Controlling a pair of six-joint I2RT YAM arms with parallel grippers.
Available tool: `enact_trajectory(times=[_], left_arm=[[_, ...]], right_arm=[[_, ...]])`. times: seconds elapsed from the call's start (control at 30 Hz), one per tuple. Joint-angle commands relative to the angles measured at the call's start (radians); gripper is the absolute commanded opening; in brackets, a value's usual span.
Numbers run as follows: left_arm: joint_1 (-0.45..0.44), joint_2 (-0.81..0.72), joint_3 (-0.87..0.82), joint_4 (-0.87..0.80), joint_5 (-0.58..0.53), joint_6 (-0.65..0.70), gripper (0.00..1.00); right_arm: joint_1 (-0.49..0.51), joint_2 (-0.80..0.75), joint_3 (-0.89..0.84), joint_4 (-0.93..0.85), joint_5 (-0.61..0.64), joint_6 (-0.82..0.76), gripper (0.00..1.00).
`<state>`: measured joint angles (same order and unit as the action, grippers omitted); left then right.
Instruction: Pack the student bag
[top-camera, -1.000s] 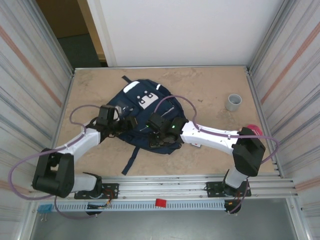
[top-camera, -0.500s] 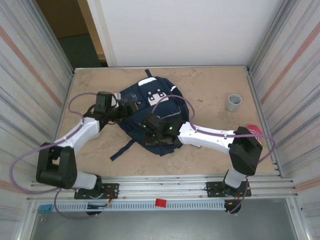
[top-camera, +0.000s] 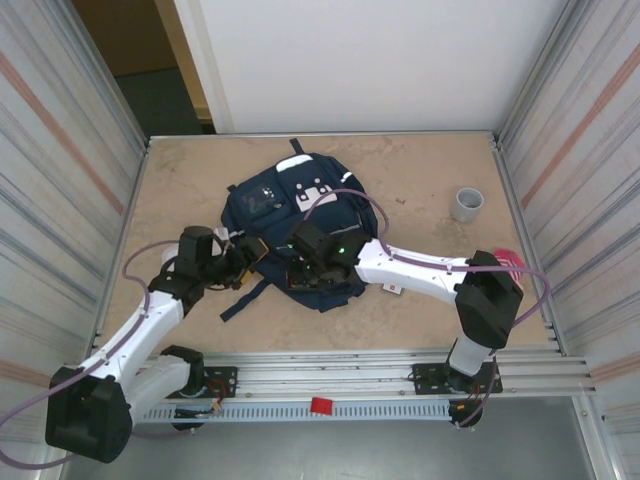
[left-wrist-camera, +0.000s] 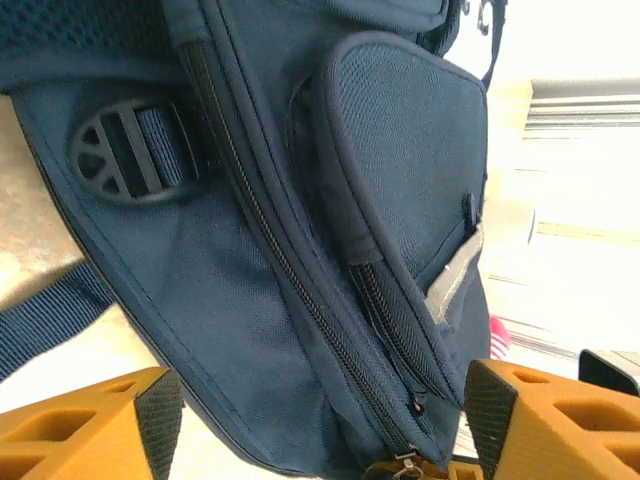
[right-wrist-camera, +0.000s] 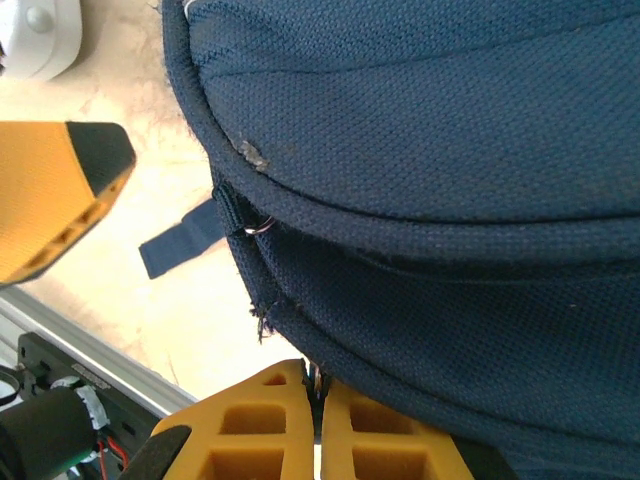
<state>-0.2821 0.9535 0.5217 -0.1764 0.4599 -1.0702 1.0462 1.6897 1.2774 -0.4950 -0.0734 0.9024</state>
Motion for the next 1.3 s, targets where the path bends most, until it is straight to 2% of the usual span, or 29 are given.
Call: enact_trajectory(times=[0.0, 0.2, 0.37, 0.47, 0.67, 0.7, 1.07, 1.17, 1.27], left_arm=[[-0.018, -0.017, -0.026, 0.087, 0.024, -0.11, 0.75], [-0.061, 0.037, -0.045, 0.199, 0.021, -0.178, 0.66], [-0.121, 0.131, -0.035, 0.275, -0.016, -0.202, 0.62], [-0.138, 0.203, -0.012, 0.298, -0.02, -0.194, 0.49], [-0.104, 0.24, 0.022, 0.188, -0.061, -0.083, 0.02], [-0.093, 0.234, 0.025, 0.162, -0.064, -0.063, 0.0], [-0.024, 0.174, 0.031, 0.044, -0.076, 0.047, 0.0], [-0.022, 0.179, 0.034, 0.052, -0.063, 0.044, 0.0], [-0.022, 0.192, 0.025, 0.086, -0.029, 0.008, 0.0]], right_arm=[[0.002, 0.011, 0.042, 0.0, -0.047, -0.038, 0.0], [-0.002, 0.005, 0.043, -0.002, -0.048, -0.041, 0.0], [0.001, -0.008, 0.044, -0.001, -0.045, -0.051, 0.0], [0.004, -0.017, 0.038, 0.005, -0.046, -0.055, 0.0], [-0.009, -0.069, 0.016, -0.094, 0.036, -0.052, 0.0], [-0.018, -0.085, 0.002, -0.117, 0.057, -0.052, 0.0], [-0.087, -0.199, -0.089, -0.258, 0.156, -0.057, 0.0], [-0.086, -0.199, -0.093, -0.243, 0.132, -0.072, 0.0], [-0.064, -0.196, -0.106, -0.146, 0.057, -0.098, 0.0]])
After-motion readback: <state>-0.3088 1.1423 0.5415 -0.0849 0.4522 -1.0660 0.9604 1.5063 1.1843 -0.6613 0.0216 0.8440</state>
